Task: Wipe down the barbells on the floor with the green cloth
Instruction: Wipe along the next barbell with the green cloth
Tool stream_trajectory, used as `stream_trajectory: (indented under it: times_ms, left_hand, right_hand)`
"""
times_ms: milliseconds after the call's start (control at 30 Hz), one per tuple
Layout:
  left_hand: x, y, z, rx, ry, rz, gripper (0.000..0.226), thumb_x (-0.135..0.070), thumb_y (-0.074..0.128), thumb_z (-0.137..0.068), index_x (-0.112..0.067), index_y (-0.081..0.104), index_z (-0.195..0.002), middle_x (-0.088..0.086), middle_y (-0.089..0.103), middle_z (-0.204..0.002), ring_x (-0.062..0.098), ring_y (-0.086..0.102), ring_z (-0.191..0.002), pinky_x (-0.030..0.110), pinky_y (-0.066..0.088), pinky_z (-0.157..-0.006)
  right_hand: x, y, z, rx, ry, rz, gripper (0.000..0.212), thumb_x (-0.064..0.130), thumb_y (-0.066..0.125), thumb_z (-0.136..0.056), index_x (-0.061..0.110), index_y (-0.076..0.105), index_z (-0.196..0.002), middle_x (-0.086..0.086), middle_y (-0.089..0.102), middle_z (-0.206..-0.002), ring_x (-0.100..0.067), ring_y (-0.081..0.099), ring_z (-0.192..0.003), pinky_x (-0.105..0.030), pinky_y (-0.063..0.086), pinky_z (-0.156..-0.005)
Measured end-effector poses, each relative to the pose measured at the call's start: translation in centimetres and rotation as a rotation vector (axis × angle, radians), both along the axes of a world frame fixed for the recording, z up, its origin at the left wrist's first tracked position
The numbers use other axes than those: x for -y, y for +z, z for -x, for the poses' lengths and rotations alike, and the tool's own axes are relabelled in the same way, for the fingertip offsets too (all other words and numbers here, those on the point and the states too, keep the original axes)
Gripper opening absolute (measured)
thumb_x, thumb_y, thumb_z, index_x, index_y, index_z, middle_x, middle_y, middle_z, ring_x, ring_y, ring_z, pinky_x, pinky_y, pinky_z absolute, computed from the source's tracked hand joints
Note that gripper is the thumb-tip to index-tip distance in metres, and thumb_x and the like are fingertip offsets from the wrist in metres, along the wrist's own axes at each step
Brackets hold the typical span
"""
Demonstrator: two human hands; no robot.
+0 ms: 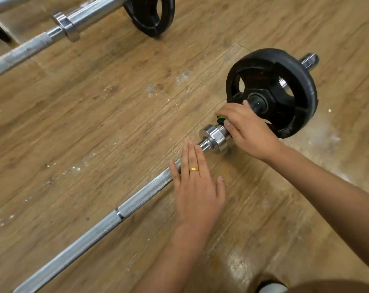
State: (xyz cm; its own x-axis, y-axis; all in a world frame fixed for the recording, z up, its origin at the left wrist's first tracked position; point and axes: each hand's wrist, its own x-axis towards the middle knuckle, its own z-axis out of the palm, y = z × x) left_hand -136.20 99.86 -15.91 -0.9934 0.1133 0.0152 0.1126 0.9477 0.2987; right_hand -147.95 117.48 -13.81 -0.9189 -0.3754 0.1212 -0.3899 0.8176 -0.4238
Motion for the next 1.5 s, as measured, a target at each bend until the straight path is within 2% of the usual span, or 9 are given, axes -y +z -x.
stream_trajectory:
  times_ms: [133, 300, 467, 633, 800, 967, 1133, 1300, 1500]
  left_hand:
    - [0.0, 0.1, -0.2, 0.024, -0.053, 0.028, 0.084, -0.048, 0.043, -0.099, -0.002, 0.009, -0.16, 0.014, 0.008, -0.169, 0.025, -0.002, -0.157, 0.049, -0.008, -0.124]
    - [-0.9, 0.0, -2.0, 0.033, -0.091, 0.017, 0.087, -0.048, 0.046, -0.098, -0.001, 0.007, -0.16, 0.015, 0.011, -0.168, 0.028, 0.004, -0.156, 0.05, 0.002, -0.126]
    - [-1.8, 0.2, -3.7, 0.057, -0.104, 0.025, 0.085, -0.05, 0.045, -0.098, 0.0, 0.013, -0.159, 0.016, 0.015, -0.167, 0.03, 0.012, -0.155, 0.05, 0.013, -0.124]
    - [-2.5, 0.5, -4.7, 0.045, -0.138, 0.004, 0.081, -0.05, 0.037, -0.1, 0.001, 0.013, -0.159, 0.017, 0.013, -0.167, 0.03, 0.009, -0.156, 0.048, 0.008, -0.124]
    - [-2.4, 0.4, -5.5, 0.069, -0.185, 0.002, 0.081, -0.048, 0.036, -0.102, 0.001, 0.006, -0.16, 0.017, -0.002, -0.169, 0.029, -0.003, -0.156, 0.046, 0.001, -0.125]
    - [-2.2, 0.1, -6.2, 0.048, -0.231, 0.024, 0.083, -0.045, 0.041, -0.101, 0.001, 0.005, -0.159, 0.018, -0.001, -0.168, 0.029, -0.003, -0.156, 0.047, 0.003, -0.125]
    - [-2.7, -0.5, -7.1, 0.016, -0.245, 0.036, 0.084, -0.045, 0.044, -0.099, 0.002, 0.01, -0.159, 0.019, 0.006, -0.168, 0.031, 0.003, -0.156, 0.05, 0.009, -0.126]
    - [-3.1, -1.5, -8.3, -0.031, -0.274, 0.036, 0.081, -0.042, 0.039, -0.099, 0.004, 0.007, -0.158, 0.021, 0.0, -0.168, 0.033, 0.002, -0.156, 0.05, 0.007, -0.125]
    - [-2.2, -3.0, -8.5, -0.124, -0.39, 0.14, 0.078, -0.038, 0.037, -0.1, 0.005, 0.009, -0.158, 0.023, 0.0, -0.167, 0.035, 0.004, -0.156, 0.048, 0.0, -0.126]
  right_hand:
    - [-1.3, 0.4, -0.3, -0.014, -0.125, -0.026, 0.032, 0.011, 0.045, -0.102, 0.01, 0.058, -0.131, -0.005, 0.058, -0.124, -0.021, 0.05, -0.126, -0.046, 0.014, -0.124]
    - [-1.6, 0.3, -2.8, 0.027, 0.013, 0.01, 0.033, 0.015, 0.047, -0.102, 0.011, 0.06, -0.132, 0.0, 0.059, -0.131, -0.014, 0.047, -0.132, -0.022, 0.0, -0.12]
    - [-2.6, 0.4, -3.3, -0.004, -0.135, 0.006, 0.031, 0.009, 0.048, -0.1, 0.01, 0.062, -0.129, -0.004, 0.062, -0.125, -0.018, 0.049, -0.127, -0.035, 0.006, -0.122]
    - [-3.0, -0.3, -5.4, -0.008, -0.086, -0.014, 0.031, 0.009, 0.047, -0.101, 0.011, 0.06, -0.13, -0.002, 0.06, -0.128, -0.015, 0.045, -0.131, -0.021, -0.001, -0.12]
    - [-2.6, -0.1, -6.7, -0.03, -0.193, 0.048, 0.032, 0.008, 0.046, -0.101, 0.008, 0.061, -0.129, -0.005, 0.06, -0.129, -0.018, 0.041, -0.136, -0.042, 0.01, -0.121]
    - [-2.9, 0.2, -7.7, 0.038, -0.05, 0.018, 0.033, 0.016, 0.044, -0.103, 0.01, 0.06, -0.131, -0.003, 0.059, -0.13, -0.017, 0.043, -0.134, -0.031, 0.004, -0.121]
    - [-3.2, 0.5, -8.5, 0.016, -0.206, 0.04, 0.032, 0.009, 0.047, -0.102, 0.008, 0.061, -0.13, -0.005, 0.06, -0.132, -0.018, 0.04, -0.139, -0.037, 0.006, -0.123]
    - [-4.3, 0.2, -10.0, 0.0, -0.044, 0.004, 0.033, 0.011, 0.048, -0.102, 0.008, 0.061, -0.132, -0.005, 0.061, -0.133, -0.018, 0.043, -0.137, -0.029, 0.003, -0.124]
    - [-5.6, -0.2, -10.1, -0.015, -0.259, 0.06, 0.032, 0.008, 0.046, -0.104, 0.005, 0.06, -0.133, -0.007, 0.059, -0.137, -0.022, 0.035, -0.145, -0.037, 0.007, -0.126]
